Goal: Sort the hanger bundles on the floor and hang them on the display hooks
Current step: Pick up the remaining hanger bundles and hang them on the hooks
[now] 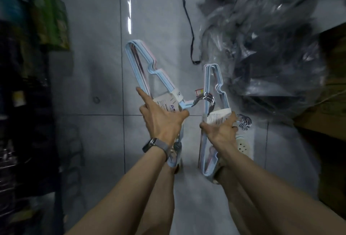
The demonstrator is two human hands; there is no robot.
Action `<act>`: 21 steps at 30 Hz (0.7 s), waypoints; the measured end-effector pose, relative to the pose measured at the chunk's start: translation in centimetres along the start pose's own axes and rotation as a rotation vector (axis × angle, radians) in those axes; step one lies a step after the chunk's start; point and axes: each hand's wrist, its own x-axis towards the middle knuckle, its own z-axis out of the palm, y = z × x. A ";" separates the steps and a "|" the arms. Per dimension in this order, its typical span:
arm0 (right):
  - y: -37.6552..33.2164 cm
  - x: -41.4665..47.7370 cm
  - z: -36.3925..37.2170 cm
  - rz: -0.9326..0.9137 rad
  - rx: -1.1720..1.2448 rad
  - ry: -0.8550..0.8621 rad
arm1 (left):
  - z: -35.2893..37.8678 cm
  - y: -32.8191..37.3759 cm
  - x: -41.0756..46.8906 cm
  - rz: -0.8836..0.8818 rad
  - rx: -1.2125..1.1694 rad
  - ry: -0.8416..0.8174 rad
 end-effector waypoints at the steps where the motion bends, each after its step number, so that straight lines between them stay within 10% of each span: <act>1: -1.1 -2.0 -2.4 -0.024 -0.007 0.009 | -1.6 1.6 -1.8 0.012 -0.011 0.010; 21: -18.1 -43.7 -39.0 -1.026 -0.186 0.217 | -35.1 25.8 -31.0 0.486 -0.372 0.444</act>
